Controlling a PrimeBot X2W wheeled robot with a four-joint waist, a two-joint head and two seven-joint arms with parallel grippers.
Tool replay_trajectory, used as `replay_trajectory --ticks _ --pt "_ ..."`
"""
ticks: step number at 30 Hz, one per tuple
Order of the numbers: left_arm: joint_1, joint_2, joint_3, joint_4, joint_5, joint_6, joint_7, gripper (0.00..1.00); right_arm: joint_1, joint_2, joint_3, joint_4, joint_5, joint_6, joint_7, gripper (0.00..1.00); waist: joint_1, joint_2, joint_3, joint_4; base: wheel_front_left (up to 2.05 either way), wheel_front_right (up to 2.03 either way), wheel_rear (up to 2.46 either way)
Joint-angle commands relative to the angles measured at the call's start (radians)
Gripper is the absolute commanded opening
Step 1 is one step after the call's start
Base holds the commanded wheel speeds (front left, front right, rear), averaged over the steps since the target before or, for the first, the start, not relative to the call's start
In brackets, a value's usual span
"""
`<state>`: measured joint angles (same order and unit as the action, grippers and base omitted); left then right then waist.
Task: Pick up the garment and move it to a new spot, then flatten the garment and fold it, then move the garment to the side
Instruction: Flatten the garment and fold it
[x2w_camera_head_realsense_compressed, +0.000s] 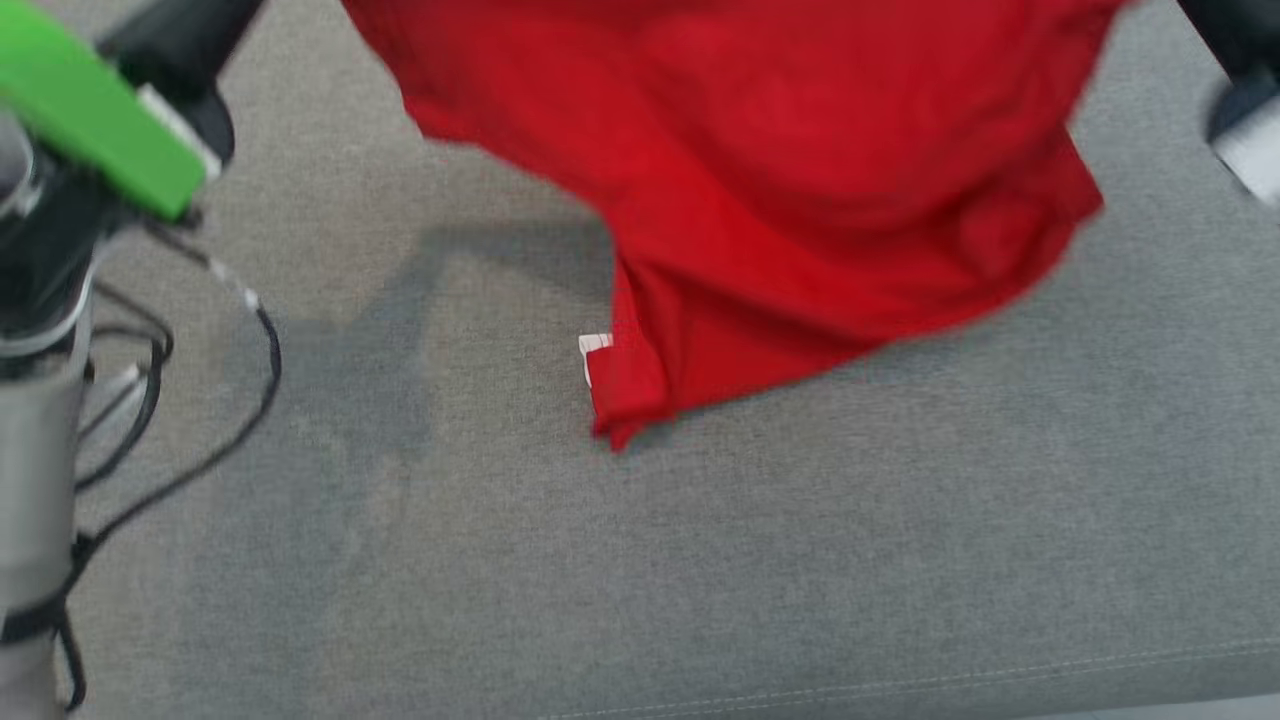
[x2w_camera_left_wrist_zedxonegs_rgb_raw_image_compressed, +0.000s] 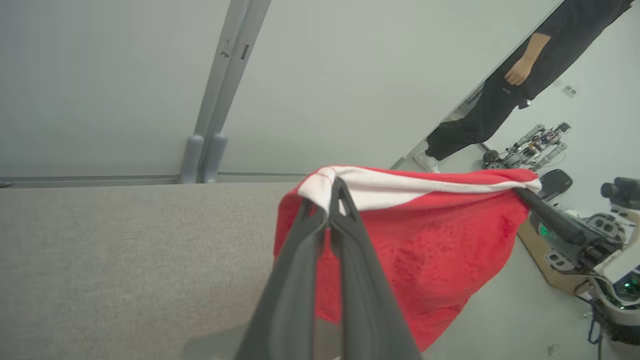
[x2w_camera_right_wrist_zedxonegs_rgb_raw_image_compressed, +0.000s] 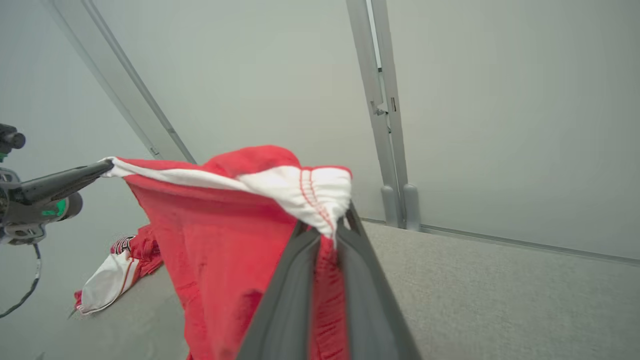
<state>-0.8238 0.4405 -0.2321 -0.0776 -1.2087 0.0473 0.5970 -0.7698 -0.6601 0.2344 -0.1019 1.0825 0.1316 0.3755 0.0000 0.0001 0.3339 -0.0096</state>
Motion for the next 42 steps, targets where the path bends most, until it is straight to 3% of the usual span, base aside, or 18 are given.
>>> replay_trajectory --ticks 1,5,8,12,16,20,24,28,33,37,42 --pt "-0.054 -0.010 0.000 0.078 0.059 -0.009 -0.053 0.00 -0.064 0.058 0.026 0.071 -0.059 -0.002 -0.030 0.00 0.0000 -0.0001 0.022 0.022 0.00 0.00 0.00" --pt "-0.242 -0.079 0.003 0.302 0.197 -0.061 -0.277 0.00 -0.294 0.252 0.038 0.311 -0.280 -0.002 -0.232 0.00 0.0000 -0.0001 0.042 0.024 0.00 0.00 0.00" --pt "-0.340 -0.119 0.022 0.439 0.257 -0.116 -0.457 0.00 -0.402 0.341 0.026 0.467 -0.411 -0.003 -0.394 0.00 0.0000 -0.0001 0.069 0.031 0.00 0.00 0.00" --pt "-0.423 -0.115 -0.029 0.562 0.352 -0.163 -0.635 0.00 -0.471 0.398 0.030 0.605 -0.485 -0.003 -0.552 0.00 0.0000 -0.0001 0.098 0.033 0.00 0.00 0.00" --pt "-0.359 -0.127 -0.124 0.629 0.375 -0.176 -0.740 0.00 -0.399 0.408 0.071 0.708 -0.482 -0.003 -0.600 0.00 0.0000 -0.0001 0.131 0.029 0.00 0.00 0.00" --pt "-0.212 -0.118 -0.258 0.572 0.307 -0.178 -0.813 0.00 -0.258 0.372 0.146 0.744 -0.447 -0.002 -0.625 0.00 0.0000 -0.0001 0.133 0.023 0.00 0.00 0.00" --pt "-0.025 -0.040 -0.388 0.503 0.292 -0.177 -0.840 0.00 -0.095 0.294 0.264 0.706 -0.393 -0.002 -0.631 0.00 0.0000 -0.0001 0.142 0.021 0.00 0.00 0.00" --pt "0.128 0.022 -0.436 0.467 0.262 -0.176 -0.858 0.00 0.037 0.174 0.364 0.628 -0.316 -0.002 -0.637 0.00 0.0000 -0.0001 0.119 0.024 0.00 0.00 0.00" --pt "0.304 0.046 -0.459 0.417 0.276 -0.174 -0.864 0.00 0.161 0.029 0.486 0.552 -0.277 -0.003 -0.641 0.00 0.0000 -0.0001 0.062 0.033 0.00 0.00 0.00" --pt "0.421 0.033 -0.461 0.372 0.308 -0.135 -0.865 0.00 0.236 -0.033 0.519 0.550 -0.247 -0.003 -0.639 0.00 0.0000 -0.0001 0.014 0.050 0.00 0.00 0.00" --pt "0.668 0.016 -0.423 0.242 0.307 -0.025 -0.866 0.00 0.424 -0.082 0.479 0.541 -0.167 -0.009 -0.639 0.00 0.0000 -0.0001 -0.049 0.071 0.00 0.00 0.00"
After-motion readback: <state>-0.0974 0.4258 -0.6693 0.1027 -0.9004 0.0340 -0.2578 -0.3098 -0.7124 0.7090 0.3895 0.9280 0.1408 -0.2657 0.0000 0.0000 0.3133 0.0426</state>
